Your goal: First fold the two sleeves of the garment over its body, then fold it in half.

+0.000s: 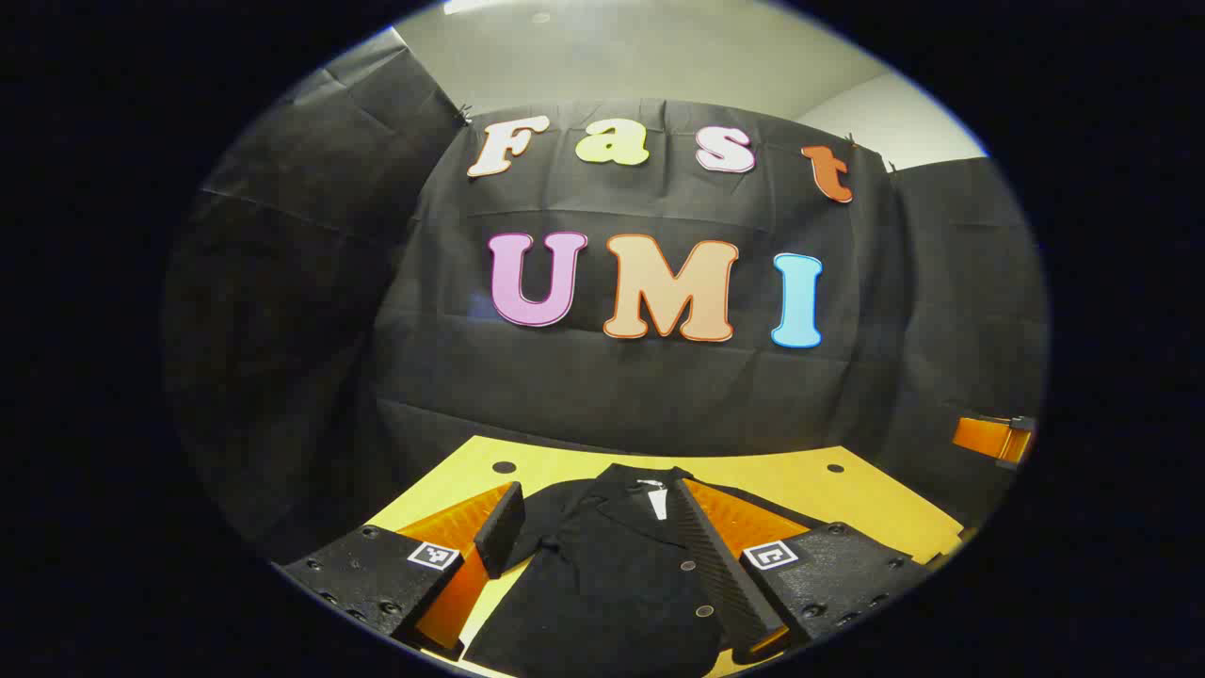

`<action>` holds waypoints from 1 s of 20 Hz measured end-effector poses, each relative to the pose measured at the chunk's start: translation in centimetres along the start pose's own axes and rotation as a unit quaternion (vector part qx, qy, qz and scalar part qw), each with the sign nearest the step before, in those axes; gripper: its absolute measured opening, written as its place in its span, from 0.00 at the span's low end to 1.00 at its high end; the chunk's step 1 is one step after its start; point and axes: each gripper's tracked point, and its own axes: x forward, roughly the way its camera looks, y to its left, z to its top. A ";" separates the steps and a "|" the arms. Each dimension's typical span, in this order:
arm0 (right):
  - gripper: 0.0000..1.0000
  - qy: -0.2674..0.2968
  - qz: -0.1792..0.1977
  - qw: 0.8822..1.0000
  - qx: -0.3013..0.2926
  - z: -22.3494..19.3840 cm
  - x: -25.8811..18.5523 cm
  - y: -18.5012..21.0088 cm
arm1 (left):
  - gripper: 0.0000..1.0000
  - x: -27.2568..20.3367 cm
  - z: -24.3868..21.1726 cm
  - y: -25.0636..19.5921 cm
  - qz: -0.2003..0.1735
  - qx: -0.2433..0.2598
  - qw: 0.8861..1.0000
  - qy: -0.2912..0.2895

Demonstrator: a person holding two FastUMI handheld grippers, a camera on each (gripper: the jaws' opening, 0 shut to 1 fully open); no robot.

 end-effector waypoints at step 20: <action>0.97 0.001 -0.032 0.999 0.011 -1.0 -1.0 -2.0 | 0.93 0.1 -0.5 -0.7 -0.004 -0.017 1.000 0.005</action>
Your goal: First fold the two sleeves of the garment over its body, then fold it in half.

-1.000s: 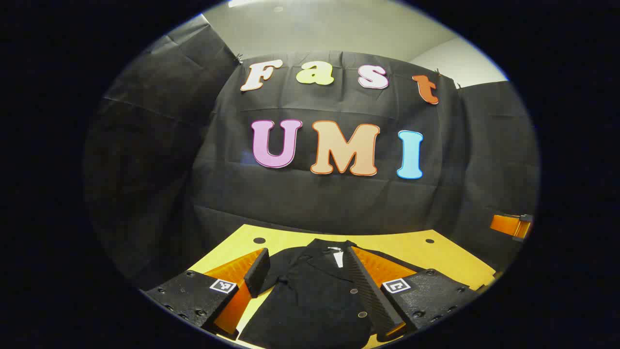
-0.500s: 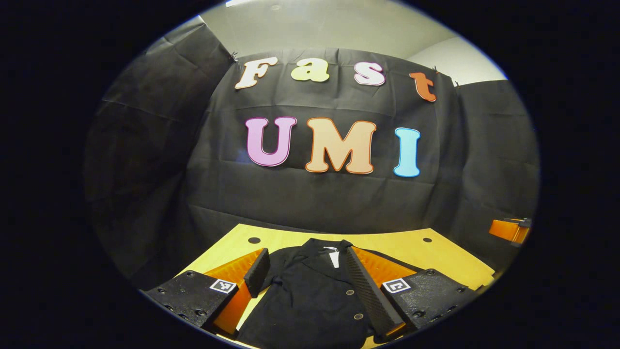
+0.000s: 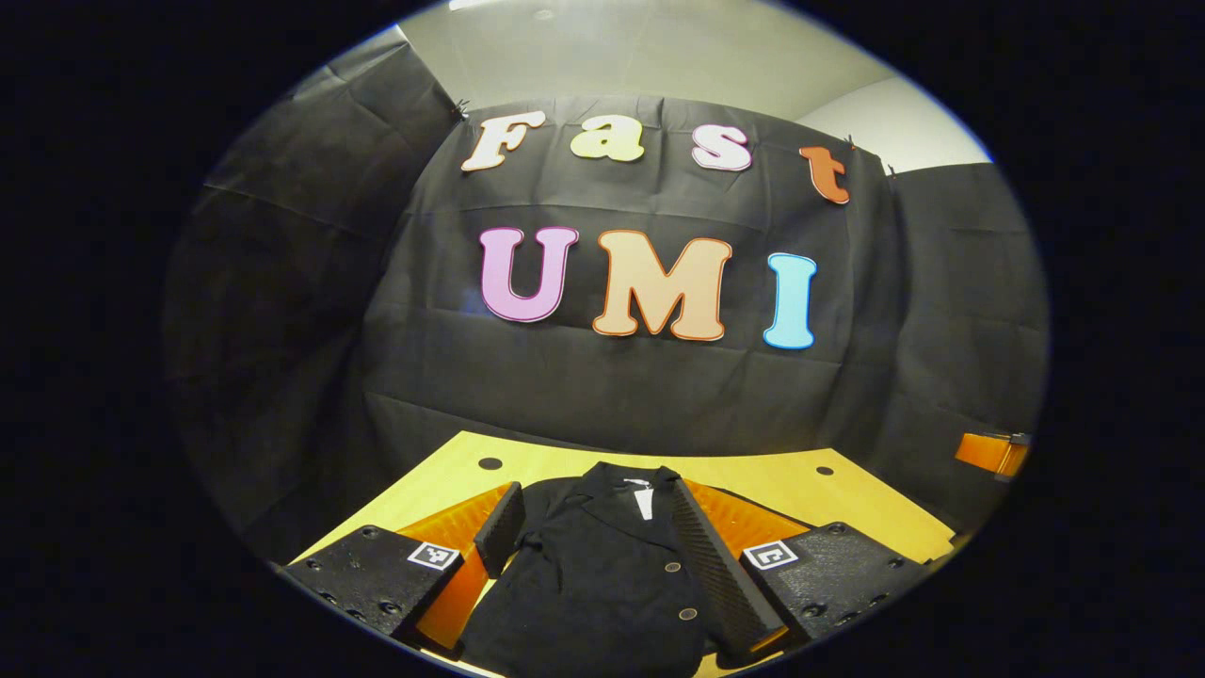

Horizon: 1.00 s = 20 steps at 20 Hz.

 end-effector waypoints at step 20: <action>0.98 0.026 0.040 0.999 0.001 -1.6 0.8 1.0 | 0.92 -3.0 -0.7 4.2 0.069 0.005 0.998 0.008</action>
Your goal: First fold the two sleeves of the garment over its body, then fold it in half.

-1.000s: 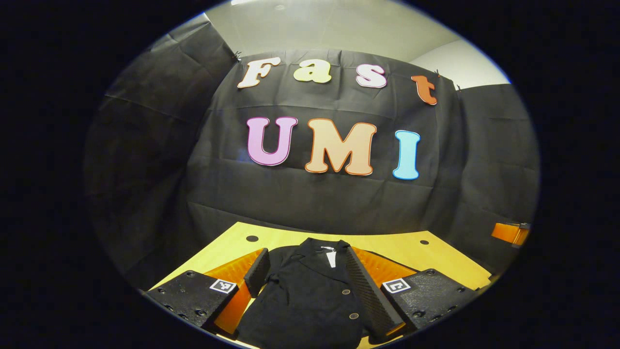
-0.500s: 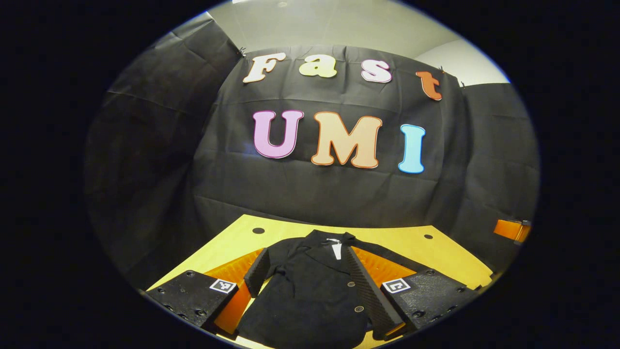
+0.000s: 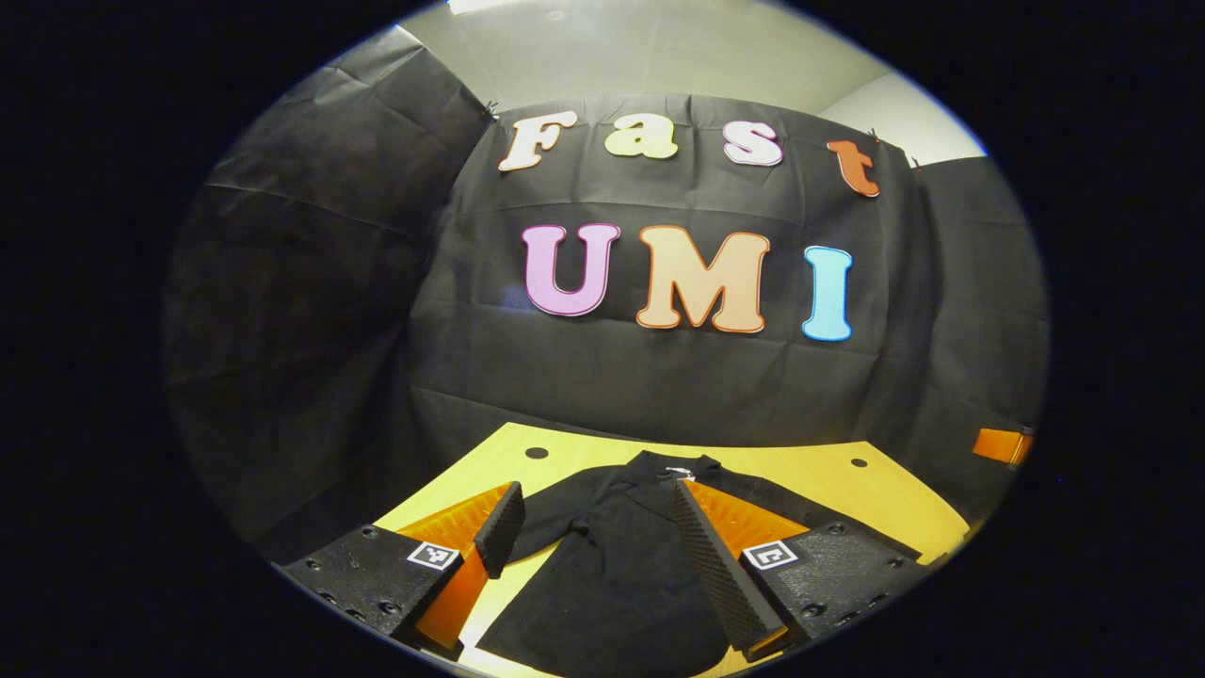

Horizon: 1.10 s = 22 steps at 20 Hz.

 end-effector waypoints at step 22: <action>0.98 0.137 -0.098 0.985 0.028 -11.8 5.0 -15.1 | 0.92 -4.7 -0.2 7.1 0.138 0.041 0.990 -0.003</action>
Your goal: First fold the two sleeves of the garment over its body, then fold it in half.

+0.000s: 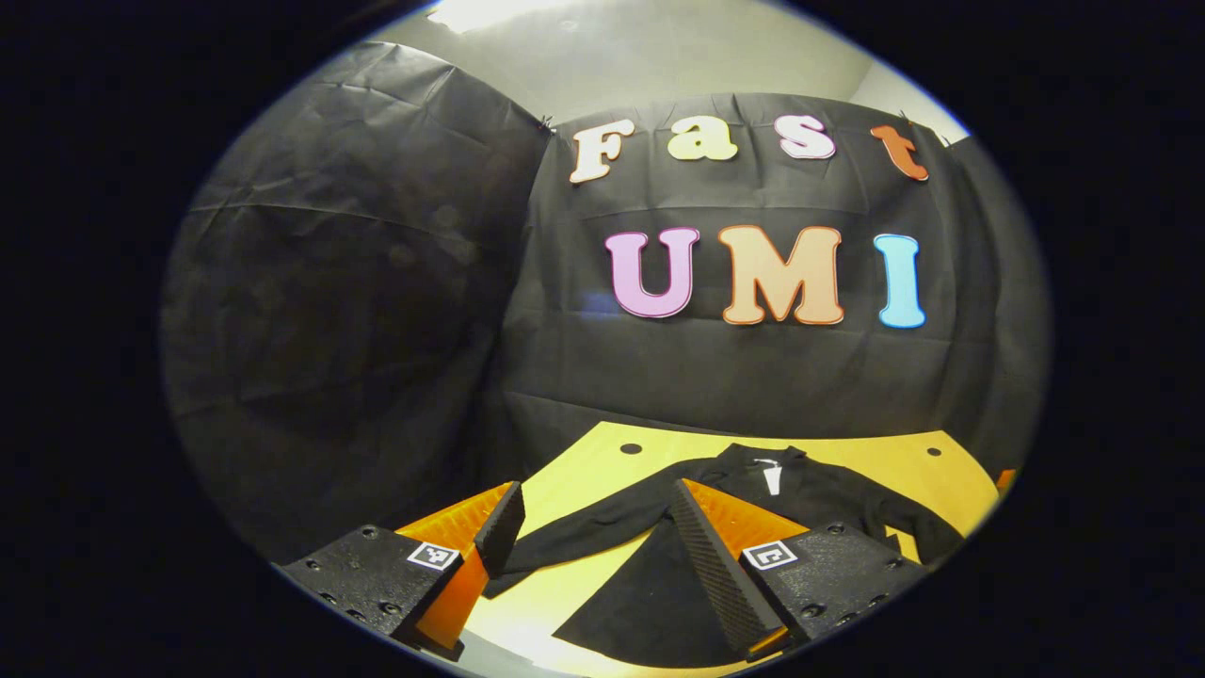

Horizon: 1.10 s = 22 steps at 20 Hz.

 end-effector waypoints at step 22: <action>0.99 0.179 -0.026 0.983 -0.035 -11.5 7.0 -3.4 | 0.92 0.8 -2.2 -0.9 0.013 0.006 0.999 0.031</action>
